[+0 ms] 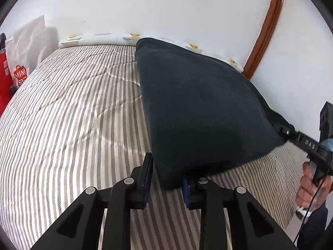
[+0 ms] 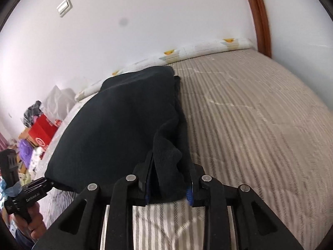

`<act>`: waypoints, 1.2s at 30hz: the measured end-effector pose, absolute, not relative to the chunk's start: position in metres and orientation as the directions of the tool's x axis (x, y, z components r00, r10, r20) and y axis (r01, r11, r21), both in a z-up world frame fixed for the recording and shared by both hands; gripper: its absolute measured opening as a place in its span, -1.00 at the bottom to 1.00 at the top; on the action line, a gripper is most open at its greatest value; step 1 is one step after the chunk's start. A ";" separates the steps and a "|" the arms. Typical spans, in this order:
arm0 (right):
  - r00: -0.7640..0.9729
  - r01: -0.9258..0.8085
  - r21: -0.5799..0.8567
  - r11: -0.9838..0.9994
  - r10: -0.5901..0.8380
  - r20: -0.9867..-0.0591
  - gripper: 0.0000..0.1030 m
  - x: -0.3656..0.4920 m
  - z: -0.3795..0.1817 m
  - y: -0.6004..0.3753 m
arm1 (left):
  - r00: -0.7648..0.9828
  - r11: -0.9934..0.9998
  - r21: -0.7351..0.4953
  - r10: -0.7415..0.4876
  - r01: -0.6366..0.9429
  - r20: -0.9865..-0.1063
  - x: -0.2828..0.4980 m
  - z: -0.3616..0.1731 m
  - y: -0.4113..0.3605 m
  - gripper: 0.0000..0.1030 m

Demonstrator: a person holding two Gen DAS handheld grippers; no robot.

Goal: Fold small clothes

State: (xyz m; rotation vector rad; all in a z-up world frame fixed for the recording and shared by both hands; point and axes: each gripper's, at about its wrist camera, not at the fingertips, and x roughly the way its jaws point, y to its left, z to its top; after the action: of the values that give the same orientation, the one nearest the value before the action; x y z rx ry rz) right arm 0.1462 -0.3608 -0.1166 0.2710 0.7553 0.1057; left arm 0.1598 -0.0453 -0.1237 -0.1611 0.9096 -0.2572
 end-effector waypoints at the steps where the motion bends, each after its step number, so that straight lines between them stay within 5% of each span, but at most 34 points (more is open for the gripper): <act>1: 0.729 0.010 0.265 0.964 0.174 -0.662 -0.47 0.137 -0.112 -0.362 | 0.591 0.960 -0.232 -0.278 0.155 -0.757 0.154 -0.121 -0.044 -0.53; 9: 0.715 0.139 0.101 0.985 -0.029 -0.698 -0.44 0.123 -0.110 -0.360 | 0.638 0.971 -0.184 -0.240 0.155 -0.731 0.127 -0.072 -0.044 -0.42; 17: 0.753 0.165 0.106 0.981 -0.055 -0.656 -0.31 0.079 -0.053 -0.357 | 0.700 0.974 -0.167 -0.228 0.155 -0.677 0.101 -0.026 -0.053 0.06; 22: 0.804 0.122 0.116 0.986 -0.029 -0.594 0.53 0.046 -0.001 -0.340 | 0.728 0.982 -0.129 -0.187 0.135 -0.660 0.084 0.005 -0.060 0.35; 25: 0.823 0.087 0.104 0.991 -0.012 -0.568 0.73 0.029 0.019 -0.328 | 0.748 0.988 -0.109 -0.157 0.113 -0.645 0.071 0.017 -0.061 0.49; 33: 0.832 0.131 -0.034 0.991 -0.129 -0.540 0.79 -0.009 0.041 -0.303 | 0.763 0.993 -0.087 -0.115 0.077 -0.637 0.048 0.029 -0.062 0.58; 36: 0.840 0.127 -0.039 0.991 -0.129 -0.527 0.97 -0.019 0.044 -0.300 | 0.766 0.995 -0.080 -0.101 0.064 -0.635 0.046 0.029 -0.062 0.60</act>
State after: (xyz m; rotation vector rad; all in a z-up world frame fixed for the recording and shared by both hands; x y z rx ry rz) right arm -0.0188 -0.3001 0.0438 -0.0028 0.5572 -0.1354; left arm 0.0462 -0.0619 0.0290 -0.0546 0.6923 -0.0898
